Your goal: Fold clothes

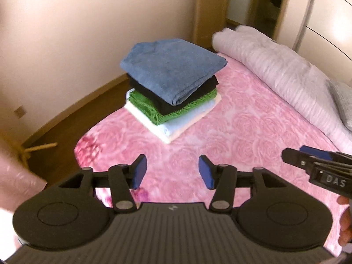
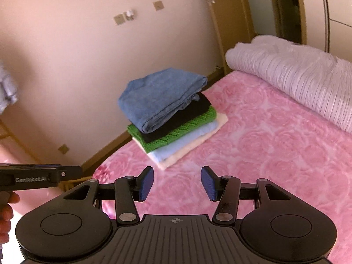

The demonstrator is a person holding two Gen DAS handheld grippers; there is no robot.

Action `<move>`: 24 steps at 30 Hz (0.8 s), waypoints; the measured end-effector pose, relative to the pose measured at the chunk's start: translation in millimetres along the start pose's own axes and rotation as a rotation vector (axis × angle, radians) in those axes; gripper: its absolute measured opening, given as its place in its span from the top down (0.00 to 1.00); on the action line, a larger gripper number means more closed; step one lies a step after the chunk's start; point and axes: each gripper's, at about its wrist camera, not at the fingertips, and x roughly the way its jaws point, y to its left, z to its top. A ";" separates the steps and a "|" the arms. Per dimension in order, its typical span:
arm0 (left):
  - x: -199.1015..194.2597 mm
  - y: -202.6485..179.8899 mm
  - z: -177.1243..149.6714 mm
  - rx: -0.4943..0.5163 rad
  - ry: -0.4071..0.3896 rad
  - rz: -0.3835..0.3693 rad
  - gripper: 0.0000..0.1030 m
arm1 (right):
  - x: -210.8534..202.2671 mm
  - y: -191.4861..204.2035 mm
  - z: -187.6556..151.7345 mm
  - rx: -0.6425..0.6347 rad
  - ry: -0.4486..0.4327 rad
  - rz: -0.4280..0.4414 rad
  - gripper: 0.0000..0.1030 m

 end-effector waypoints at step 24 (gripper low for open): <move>-60.9 -105.1 -52.2 -0.248 0.008 0.140 0.52 | -59.2 -66.8 9.4 -0.101 0.125 0.109 0.49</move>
